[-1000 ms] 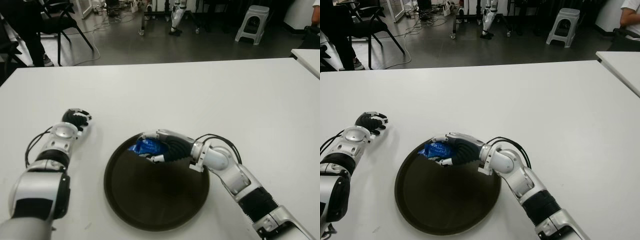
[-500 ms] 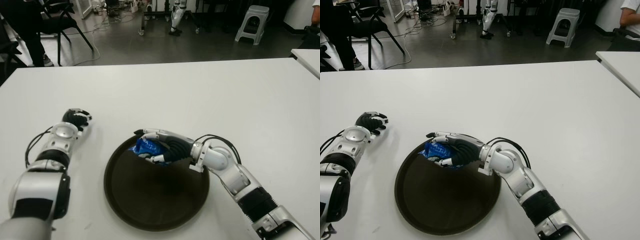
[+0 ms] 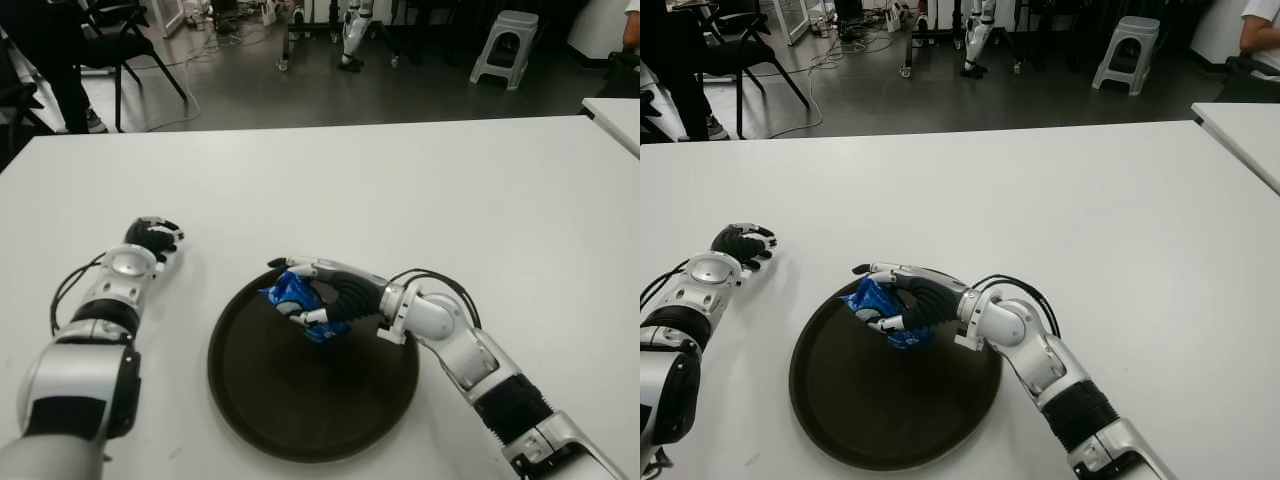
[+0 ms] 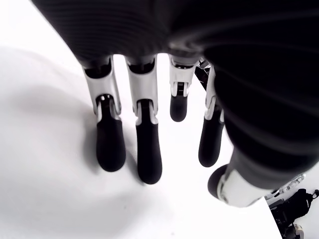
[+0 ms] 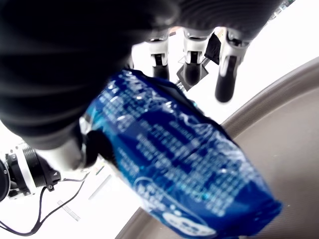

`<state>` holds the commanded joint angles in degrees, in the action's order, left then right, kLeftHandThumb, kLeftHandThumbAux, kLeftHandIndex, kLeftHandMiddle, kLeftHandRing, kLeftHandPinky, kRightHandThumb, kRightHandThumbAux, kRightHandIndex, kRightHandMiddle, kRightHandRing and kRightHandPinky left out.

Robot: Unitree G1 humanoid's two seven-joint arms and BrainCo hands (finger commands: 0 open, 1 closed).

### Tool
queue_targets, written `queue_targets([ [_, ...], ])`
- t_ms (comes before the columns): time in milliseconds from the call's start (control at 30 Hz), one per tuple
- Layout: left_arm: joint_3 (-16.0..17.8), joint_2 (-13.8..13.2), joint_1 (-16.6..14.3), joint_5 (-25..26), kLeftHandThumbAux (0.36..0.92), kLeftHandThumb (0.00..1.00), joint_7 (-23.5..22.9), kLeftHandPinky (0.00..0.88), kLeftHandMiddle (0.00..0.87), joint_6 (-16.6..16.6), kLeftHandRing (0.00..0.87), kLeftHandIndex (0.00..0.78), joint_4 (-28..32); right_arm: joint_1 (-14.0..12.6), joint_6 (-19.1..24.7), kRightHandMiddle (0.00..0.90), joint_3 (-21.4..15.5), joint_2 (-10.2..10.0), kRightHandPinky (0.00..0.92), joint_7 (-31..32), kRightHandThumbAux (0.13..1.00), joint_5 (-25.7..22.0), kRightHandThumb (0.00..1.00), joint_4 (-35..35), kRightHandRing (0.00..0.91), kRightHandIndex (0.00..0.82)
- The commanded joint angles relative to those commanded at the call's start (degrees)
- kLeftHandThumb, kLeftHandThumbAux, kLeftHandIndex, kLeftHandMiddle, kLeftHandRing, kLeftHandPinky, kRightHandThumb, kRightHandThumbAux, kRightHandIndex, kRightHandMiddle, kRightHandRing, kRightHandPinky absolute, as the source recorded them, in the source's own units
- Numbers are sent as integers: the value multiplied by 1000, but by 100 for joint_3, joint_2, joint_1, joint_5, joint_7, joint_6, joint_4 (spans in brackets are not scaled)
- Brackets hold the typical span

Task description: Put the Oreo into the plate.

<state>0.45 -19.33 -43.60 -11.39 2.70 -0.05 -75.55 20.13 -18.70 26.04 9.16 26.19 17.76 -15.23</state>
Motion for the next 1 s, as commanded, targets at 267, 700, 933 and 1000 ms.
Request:
queue_targets([
  [267, -32, -4, -18, -21, 786, 187, -19, 115, 74, 54, 108, 72, 4, 6, 103, 99, 19, 3, 226, 14, 611, 13, 0, 34, 115, 73],
  [700, 47, 0, -11, 43, 804, 166, -36, 117, 75, 51, 108, 63, 3, 4, 196, 95, 27, 4, 176, 28, 644, 7, 0, 95, 113, 73],
  [933, 32, -1, -9, 29, 806, 166, -29, 116, 74, 43, 108, 56, 7, 16, 262, 51, 37, -3, 73, -14, 662, 62, 0, 105, 63, 48],
  [1000, 33, -1, -12, 30, 808, 169, -34, 118, 75, 55, 109, 57, 4, 22, 276, 28, 47, 5, 39, -2, 661, 73, 0, 109, 35, 28],
])
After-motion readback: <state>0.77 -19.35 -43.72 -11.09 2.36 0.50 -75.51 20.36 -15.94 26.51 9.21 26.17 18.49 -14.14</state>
